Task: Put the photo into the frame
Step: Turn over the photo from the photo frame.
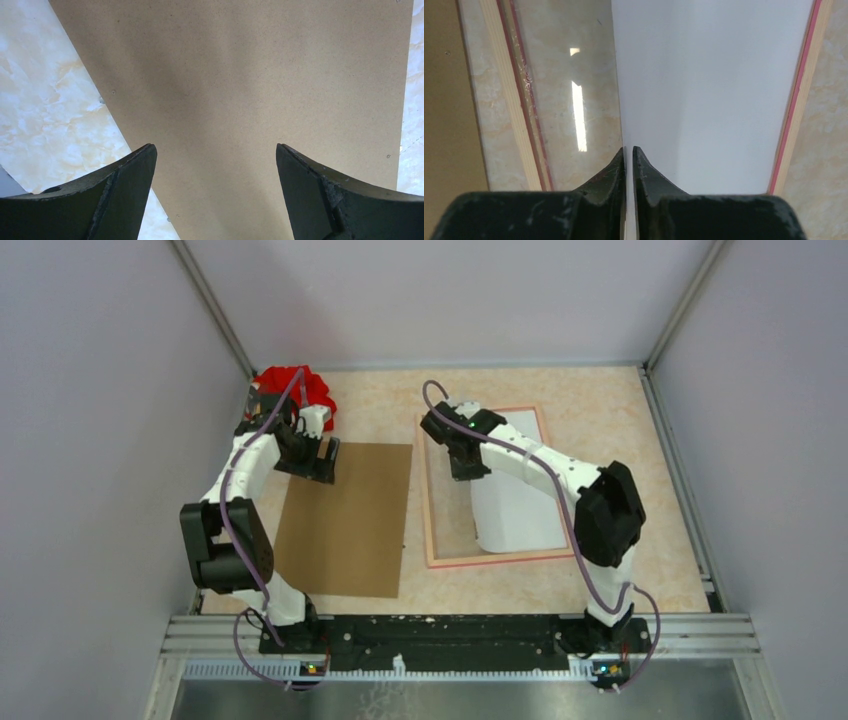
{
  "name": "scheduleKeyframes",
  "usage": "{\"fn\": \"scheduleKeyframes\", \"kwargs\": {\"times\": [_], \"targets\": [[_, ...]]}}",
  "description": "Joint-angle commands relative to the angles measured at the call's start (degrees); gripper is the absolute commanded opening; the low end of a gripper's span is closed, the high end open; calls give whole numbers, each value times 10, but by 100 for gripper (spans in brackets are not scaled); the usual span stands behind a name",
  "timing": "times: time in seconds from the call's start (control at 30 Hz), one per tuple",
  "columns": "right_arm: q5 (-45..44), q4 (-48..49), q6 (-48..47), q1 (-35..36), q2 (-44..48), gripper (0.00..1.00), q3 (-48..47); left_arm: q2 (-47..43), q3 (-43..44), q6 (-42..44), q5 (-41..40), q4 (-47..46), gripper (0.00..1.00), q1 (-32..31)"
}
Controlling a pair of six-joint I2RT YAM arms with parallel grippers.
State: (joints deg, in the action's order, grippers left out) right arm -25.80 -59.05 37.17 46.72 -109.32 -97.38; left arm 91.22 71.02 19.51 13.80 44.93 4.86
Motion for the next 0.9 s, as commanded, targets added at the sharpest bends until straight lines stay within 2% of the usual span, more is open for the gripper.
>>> {"fn": "scheduleKeyframes", "kwargs": {"times": [0.0,0.07,0.13,0.17,0.43,0.87], "targets": [[10,23,2,2,-12,13,-3,-24,-2,11,-7,-3,96,3],[23,33,-2,1,-11,27,3,-24,-1,12,-7,-3,96,3],[40,47,-6,0,-6,45,11,-24,0,13,-8,-2,96,4],[51,54,-8,-1,-3,49,15,-25,-1,13,-9,-2,96,4],[114,96,-14,-17,12,56,48,-30,0,18,-9,1,96,5],[192,170,-17,-50,57,79,105,-32,-1,19,-11,2,96,6]]}}
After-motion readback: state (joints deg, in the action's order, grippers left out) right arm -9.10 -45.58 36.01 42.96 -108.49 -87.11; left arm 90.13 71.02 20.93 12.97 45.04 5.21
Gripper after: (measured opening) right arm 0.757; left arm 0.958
